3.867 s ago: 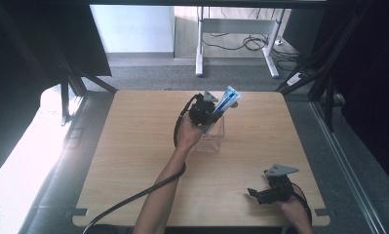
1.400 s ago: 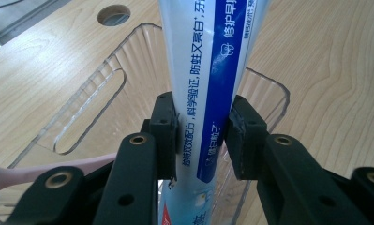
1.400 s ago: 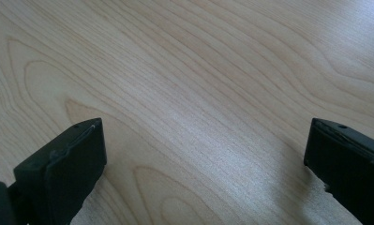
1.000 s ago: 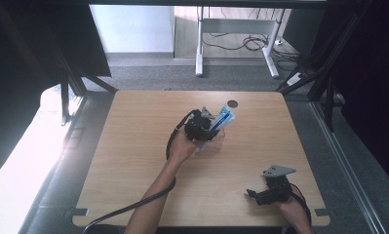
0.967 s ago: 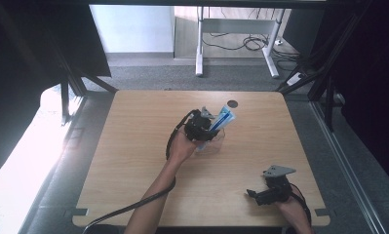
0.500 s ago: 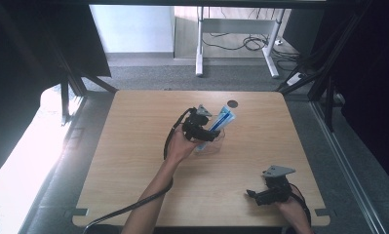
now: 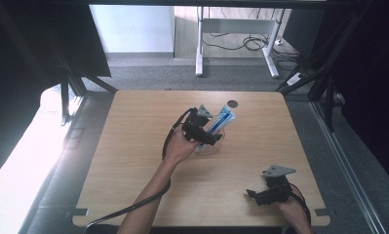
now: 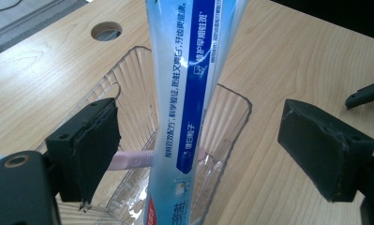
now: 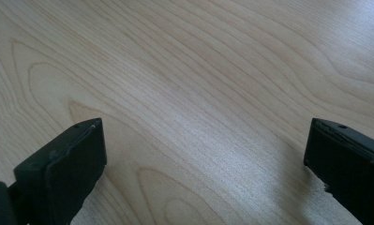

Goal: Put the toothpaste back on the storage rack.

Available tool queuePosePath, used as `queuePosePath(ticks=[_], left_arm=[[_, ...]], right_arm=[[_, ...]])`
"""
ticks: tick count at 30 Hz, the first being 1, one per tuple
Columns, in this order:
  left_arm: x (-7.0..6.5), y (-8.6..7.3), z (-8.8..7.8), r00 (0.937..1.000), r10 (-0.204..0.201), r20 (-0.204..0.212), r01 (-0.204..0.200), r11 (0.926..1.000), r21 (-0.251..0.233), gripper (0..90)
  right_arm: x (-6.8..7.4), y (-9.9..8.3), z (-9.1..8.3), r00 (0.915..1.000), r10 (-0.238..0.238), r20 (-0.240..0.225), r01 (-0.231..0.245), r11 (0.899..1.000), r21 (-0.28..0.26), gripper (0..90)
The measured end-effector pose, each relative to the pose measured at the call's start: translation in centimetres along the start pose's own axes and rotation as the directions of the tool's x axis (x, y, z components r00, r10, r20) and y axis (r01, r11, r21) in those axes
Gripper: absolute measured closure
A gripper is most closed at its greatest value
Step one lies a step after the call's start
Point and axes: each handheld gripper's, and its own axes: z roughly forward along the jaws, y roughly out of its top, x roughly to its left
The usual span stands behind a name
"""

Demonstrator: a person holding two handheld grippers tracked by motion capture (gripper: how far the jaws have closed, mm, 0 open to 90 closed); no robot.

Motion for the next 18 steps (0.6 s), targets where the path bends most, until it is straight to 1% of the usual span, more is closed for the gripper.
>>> queuePosePath(ticks=[2, 5, 12, 18], left_arm=[[-0.1, 0.0, -0.2, 1.0, 0.008, -0.003, -0.008, 1.0, -0.006, 13.0], [-0.2, -0.1, -0.5, 1.0, 0.005, 0.002, -0.005, 0.9998, -0.018, 12.9], [-0.3, -0.3, -1.4, 0.9999, 0.005, 0.015, -0.005, 0.9996, -0.028, 12.8], [-0.3, -0.9, -2.2, 0.9998, 0.017, -0.005, -0.017, 0.9996, -0.022, 12.9]], right_arm=[[0.0, 0.0, 0.0, 1.0, -0.001, 0.0, 0.001, 1.0, 0.0, 0.0], [0.0, 0.0, 0.0, 1.0, 0.001, -0.002, -0.001, 1.0, 0.001, 0.0], [0.0, 0.0, 0.1, 1.0, 0.001, -0.003, -0.001, 1.0, 0.002, 0.0], [0.0, 0.0, 0.1, 1.0, 0.001, 0.0, -0.001, 1.0, -0.001, 0.0]])
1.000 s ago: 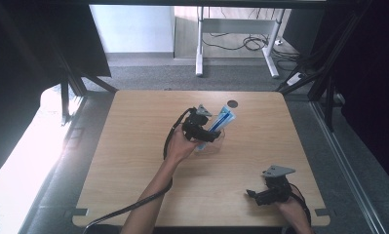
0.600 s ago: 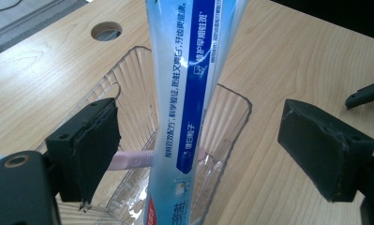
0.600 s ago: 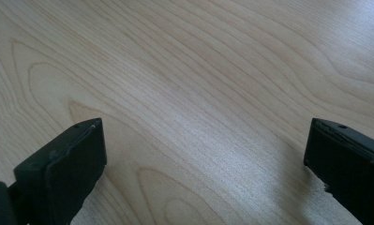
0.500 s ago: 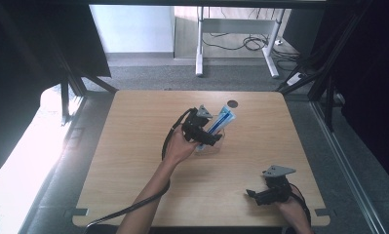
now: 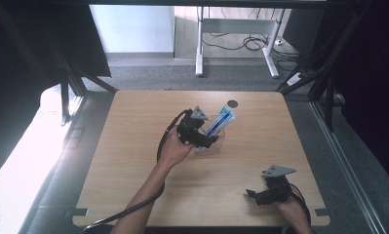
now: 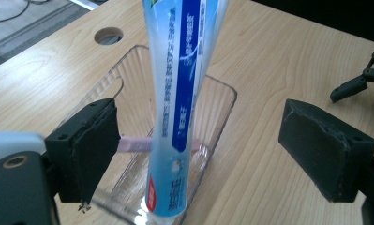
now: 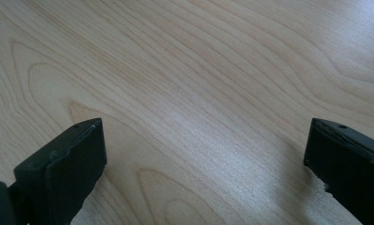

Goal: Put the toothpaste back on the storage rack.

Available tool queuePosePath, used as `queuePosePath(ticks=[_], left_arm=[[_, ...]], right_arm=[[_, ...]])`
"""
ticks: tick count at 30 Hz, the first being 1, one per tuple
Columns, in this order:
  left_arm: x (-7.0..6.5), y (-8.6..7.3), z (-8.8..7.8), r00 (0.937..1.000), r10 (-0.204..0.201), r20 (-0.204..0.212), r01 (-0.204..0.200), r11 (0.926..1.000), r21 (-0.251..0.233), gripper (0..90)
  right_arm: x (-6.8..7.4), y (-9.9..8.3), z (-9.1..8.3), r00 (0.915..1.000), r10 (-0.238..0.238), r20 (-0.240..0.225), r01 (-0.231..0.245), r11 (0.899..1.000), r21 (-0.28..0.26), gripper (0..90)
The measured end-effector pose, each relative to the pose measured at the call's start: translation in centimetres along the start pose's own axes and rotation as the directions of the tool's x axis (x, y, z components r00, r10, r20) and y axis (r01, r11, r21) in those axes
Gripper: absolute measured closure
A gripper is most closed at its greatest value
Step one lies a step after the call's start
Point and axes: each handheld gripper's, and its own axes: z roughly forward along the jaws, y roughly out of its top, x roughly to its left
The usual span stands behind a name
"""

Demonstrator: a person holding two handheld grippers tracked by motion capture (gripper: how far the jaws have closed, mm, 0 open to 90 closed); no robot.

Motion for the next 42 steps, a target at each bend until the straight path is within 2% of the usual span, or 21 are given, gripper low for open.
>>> queuePosePath(ticks=[15, 29, 36, 42], left_arm=[[0.1, -2.6, -1.6, 0.9992, -0.035, -0.018, 0.035, 0.9994, -0.003, 13.0], [0.0, -5.1, -3.5, 0.9984, -0.051, -0.027, 0.051, 0.9987, -0.003, 13.1], [-0.1, -6.3, -4.7, 0.9983, -0.046, -0.036, 0.046, 0.999, -0.003, 13.1], [-0.3, -7.7, -5.6, 0.9973, -0.06, -0.041, 0.06, 0.9981, -0.012, 13.2]], right_arm=[[0.1, 0.1, -0.1, 1.0, -0.002, 0.005, 0.002, 1.0, -0.007, 0.0], [0.2, 0.1, 0.1, 1.0, -0.006, 0.003, 0.006, 1.0, 0.001, 0.0], [0.3, 0.1, 0.1, 1.0, -0.004, 0.003, 0.004, 1.0, 0.005, 0.0], [0.4, 0.1, 0.2, 1.0, -0.006, 0.0, 0.006, 1.0, 0.009, 0.0]])
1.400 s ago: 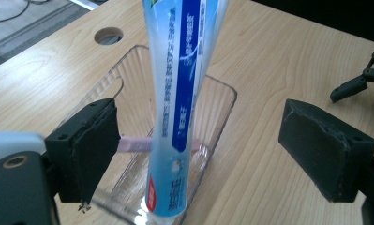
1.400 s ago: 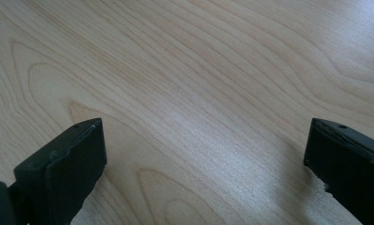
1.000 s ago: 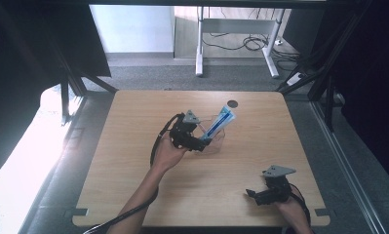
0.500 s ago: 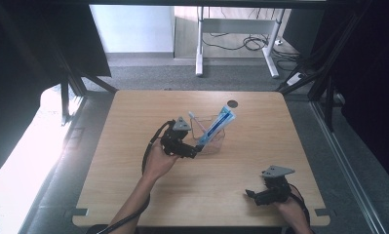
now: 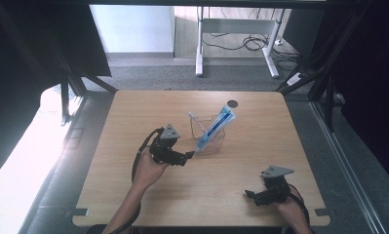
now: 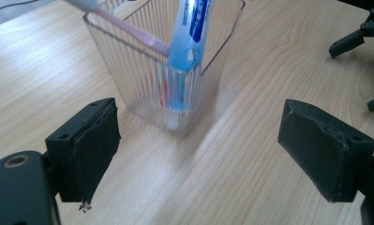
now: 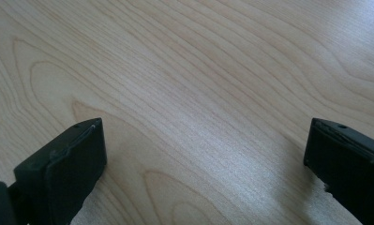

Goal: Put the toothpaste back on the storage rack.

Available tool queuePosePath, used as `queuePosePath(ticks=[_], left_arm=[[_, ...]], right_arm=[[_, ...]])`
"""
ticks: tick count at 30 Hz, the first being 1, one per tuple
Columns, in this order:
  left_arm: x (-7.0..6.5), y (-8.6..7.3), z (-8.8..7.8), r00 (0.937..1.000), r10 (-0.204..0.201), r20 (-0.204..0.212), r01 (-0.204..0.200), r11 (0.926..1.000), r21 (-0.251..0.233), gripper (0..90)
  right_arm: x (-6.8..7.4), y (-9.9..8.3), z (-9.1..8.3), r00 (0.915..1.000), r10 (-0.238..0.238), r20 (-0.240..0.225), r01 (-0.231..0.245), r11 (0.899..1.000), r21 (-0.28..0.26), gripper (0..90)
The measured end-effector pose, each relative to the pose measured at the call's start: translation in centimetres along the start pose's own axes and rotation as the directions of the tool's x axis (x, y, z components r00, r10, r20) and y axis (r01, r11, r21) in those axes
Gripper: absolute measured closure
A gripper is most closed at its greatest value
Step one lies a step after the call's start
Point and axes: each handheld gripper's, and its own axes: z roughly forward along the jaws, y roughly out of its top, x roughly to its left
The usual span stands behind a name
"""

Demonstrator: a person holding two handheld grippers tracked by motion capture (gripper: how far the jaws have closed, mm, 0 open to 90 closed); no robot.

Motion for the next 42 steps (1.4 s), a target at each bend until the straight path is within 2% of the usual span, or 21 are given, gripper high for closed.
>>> queuePosePath(ticks=[8, 17, 23, 32, 42], left_arm=[[0.0, -1.9, -1.3, 0.9996, -0.021, -0.02, 0.021, 0.9998, 0.002, 13.2], [-0.3, -3.5, -3.0, 0.9984, -0.013, -0.054, 0.014, 0.9999, 0.006, 13.2], [-0.7, -4.6, -3.7, 0.9981, -0.024, -0.057, 0.025, 0.9997, 0.006, 13.2], [-1.2, -6.8, -4.0, 0.9969, -0.06, -0.05, 0.06, 0.9982, -0.005, 13.2], [-1.3, -9.5, -3.5, 0.9936, -0.087, -0.072, 0.089, 0.9957, 0.026, 13.3]], right_arm=[[0.0, 0.0, 0.0, 1.0, 0.001, -0.001, -0.001, 1.0, 0.001, 0.0], [0.1, 0.0, 0.1, 1.0, -0.002, 0.002, 0.002, 1.0, -0.001, 0.0], [0.2, 0.1, 0.1, 1.0, -0.004, -0.001, 0.004, 1.0, -0.002, 0.0], [0.2, 0.1, 0.1, 1.0, -0.008, 0.001, 0.008, 1.0, 0.002, 0.0], [0.3, 0.1, 0.1, 1.0, -0.006, 0.001, 0.006, 1.0, 0.005, 0.0]])
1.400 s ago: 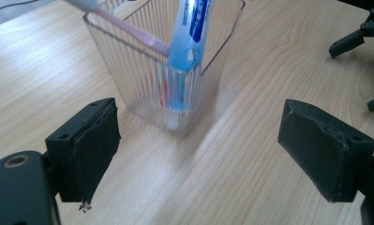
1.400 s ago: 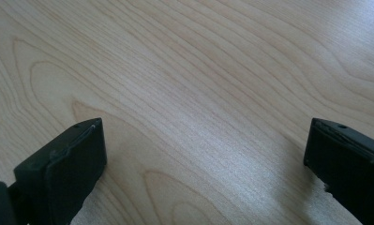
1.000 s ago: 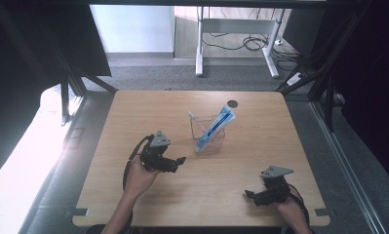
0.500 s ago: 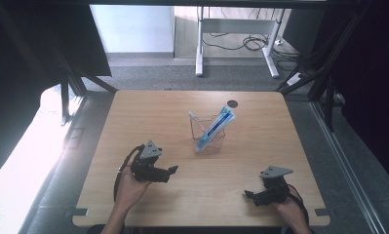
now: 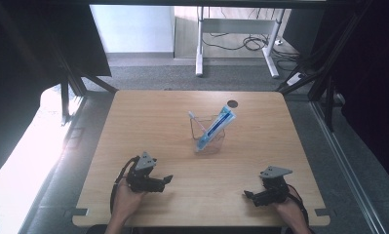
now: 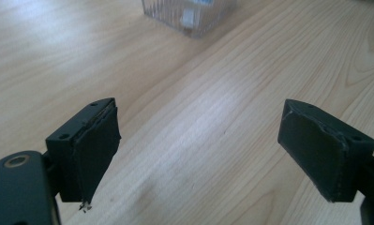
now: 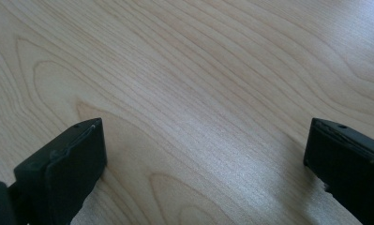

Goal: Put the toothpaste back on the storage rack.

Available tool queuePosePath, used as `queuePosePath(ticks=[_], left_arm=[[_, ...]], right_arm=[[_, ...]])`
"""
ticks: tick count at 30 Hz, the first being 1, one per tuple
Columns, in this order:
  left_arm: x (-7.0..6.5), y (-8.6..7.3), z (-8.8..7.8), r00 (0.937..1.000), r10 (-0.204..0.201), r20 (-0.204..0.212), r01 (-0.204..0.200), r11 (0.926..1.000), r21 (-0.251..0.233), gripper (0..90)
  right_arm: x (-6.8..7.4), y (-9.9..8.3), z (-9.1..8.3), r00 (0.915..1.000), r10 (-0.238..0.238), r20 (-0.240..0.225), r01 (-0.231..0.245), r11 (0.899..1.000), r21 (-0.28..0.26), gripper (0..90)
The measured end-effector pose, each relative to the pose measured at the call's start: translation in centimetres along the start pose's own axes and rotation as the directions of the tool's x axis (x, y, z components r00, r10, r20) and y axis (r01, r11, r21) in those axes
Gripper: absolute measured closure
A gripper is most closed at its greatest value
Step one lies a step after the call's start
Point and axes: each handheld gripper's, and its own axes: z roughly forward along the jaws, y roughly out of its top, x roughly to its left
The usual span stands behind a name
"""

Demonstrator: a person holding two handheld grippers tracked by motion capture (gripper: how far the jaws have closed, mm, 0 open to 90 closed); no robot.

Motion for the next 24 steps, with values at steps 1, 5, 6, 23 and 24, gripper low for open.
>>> queuePosePath(ticks=[1, 5, 6, 23, 24], left_arm=[[0.0, -0.2, 0.1, 1.0, -0.001, -0.004, 0.001, 1.0, 0.006, 13.3], [-0.2, -1.0, 0.4, 0.9998, 0.004, -0.021, -0.004, 0.9996, 0.027, 13.2], [-0.2, -1.1, 0.4, 0.9998, 0.004, -0.022, -0.003, 0.9995, 0.032, 13.3], [-0.9, -2.5, 2.4, 0.9977, 0.054, -0.042, -0.046, 0.9843, 0.17, 13.2], [-0.9, -2.5, 2.4, 0.9979, 0.051, -0.039, -0.044, 0.9846, 0.169, 13.2]], right_arm=[[0.0, 0.0, 0.0, 1.0, -0.001, 0.001, 0.001, 1.0, 0.0, 0.0], [0.1, 0.0, 0.0, 1.0, -0.004, 0.002, 0.004, 1.0, -0.001, 0.0], [0.1, 0.0, 0.1, 1.0, -0.007, 0.001, 0.007, 1.0, -0.002, 0.0], [0.2, 0.1, 0.1, 0.9999, -0.014, -0.003, 0.014, 1.0, -0.004, 0.0], [0.2, 0.1, 0.1, 0.9999, -0.015, -0.003, 0.015, 1.0, -0.004, 0.0]])
